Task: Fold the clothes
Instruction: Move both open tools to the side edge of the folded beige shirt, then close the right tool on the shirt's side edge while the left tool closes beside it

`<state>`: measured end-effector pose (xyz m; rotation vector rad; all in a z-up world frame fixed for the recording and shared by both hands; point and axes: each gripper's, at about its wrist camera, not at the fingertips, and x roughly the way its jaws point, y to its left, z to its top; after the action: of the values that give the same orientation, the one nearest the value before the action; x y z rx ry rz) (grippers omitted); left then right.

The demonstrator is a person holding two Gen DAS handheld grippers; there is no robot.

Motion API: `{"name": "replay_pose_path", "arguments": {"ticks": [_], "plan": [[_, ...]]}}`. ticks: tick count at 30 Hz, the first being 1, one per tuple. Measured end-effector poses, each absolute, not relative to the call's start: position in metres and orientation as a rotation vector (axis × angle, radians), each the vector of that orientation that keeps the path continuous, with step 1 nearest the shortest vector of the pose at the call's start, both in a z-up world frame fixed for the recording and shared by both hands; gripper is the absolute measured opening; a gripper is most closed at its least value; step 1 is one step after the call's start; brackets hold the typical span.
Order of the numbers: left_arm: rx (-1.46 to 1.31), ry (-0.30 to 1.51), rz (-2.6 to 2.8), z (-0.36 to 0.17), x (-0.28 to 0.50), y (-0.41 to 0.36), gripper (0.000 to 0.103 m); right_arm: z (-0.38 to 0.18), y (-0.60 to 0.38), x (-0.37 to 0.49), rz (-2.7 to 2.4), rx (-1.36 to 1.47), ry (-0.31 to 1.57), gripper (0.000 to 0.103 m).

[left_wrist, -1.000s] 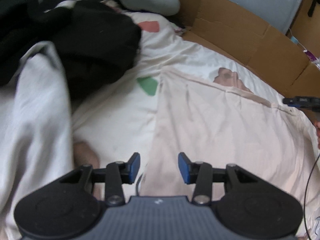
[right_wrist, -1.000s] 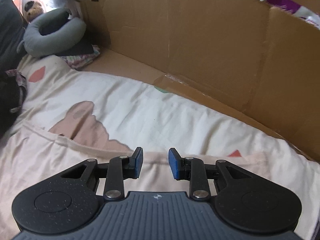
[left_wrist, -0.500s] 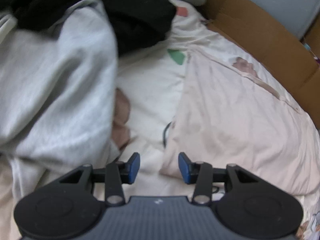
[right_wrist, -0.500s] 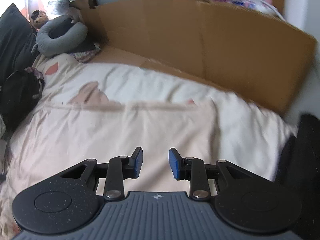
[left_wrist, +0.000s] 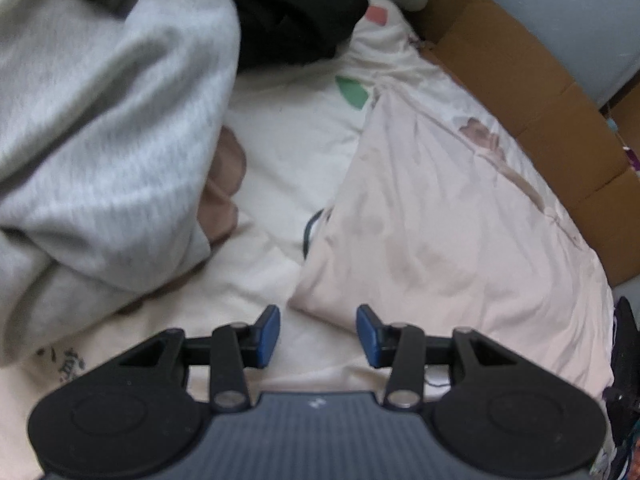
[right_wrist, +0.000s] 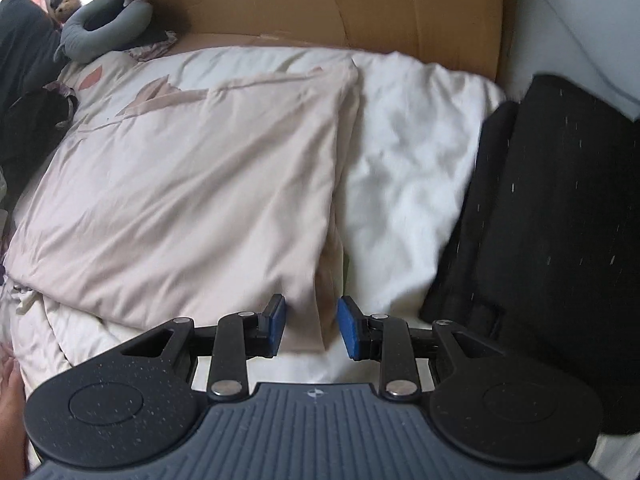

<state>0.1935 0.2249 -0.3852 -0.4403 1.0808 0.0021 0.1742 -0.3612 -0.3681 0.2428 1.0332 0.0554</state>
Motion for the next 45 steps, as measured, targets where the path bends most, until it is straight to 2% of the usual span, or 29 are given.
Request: {"name": "replay_pose_path", "arguments": {"ticks": [5, 6, 7, 8, 9, 22, 25, 27, 29, 31, 41, 45], "plan": [[-0.452, 1.091, 0.012, -0.389, 0.195, 0.225, 0.045, -0.379, -0.356, 0.170, 0.114, 0.227, 1.010, 0.033], [-0.462, 1.087, 0.015, -0.390, 0.196, 0.225, 0.045, -0.379, -0.355, 0.170, 0.131, 0.221, 1.009, 0.029], [-0.473, 1.082, 0.017, -0.391, 0.196, 0.226, 0.045, -0.379, -0.355, 0.169, 0.148, 0.215, 1.008, 0.015], [-0.484, 1.080, 0.023, -0.392, 0.196, 0.226, 0.045, -0.379, -0.356, 0.168, 0.151, 0.218, 1.008, 0.006], [-0.494, 1.078, 0.029, -0.394, 0.196, 0.227, 0.045, -0.378, -0.358, 0.167, 0.153, 0.223, 1.007, 0.003], [-0.610, 1.038, 0.049, -0.399, 0.190, 0.241, 0.040, -0.383, -0.394, 0.137, 0.019, 0.428, 1.080, 0.000], [-0.685, 1.016, 0.045, -0.401, 0.186, 0.249, 0.040, -0.376, -0.396, 0.131, 0.032, 0.540, 1.044, 0.001], [-0.718, 1.003, 0.036, -0.402, 0.184, 0.252, 0.040, -0.375, -0.393, 0.129, 0.050, 0.610, 1.020, 0.009], [-0.749, 0.990, 0.025, -0.402, 0.183, 0.255, 0.040, -0.378, -0.389, 0.130, 0.052, 0.659, 1.009, 0.036], [-0.774, 0.981, 0.018, -0.403, 0.182, 0.256, 0.040, -0.383, -0.387, 0.131, 0.051, 0.724, 0.999, 0.043], [-0.906, 0.940, 0.020, -0.419, 0.184, 0.266, 0.042, -0.433, -0.389, 0.122, -0.027, 1.075, 0.931, 0.046], [-0.932, 0.914, 0.027, -0.422, 0.182, 0.272, 0.037, -0.449, -0.393, 0.116, -0.060, 1.209, 0.854, 0.045]]}}
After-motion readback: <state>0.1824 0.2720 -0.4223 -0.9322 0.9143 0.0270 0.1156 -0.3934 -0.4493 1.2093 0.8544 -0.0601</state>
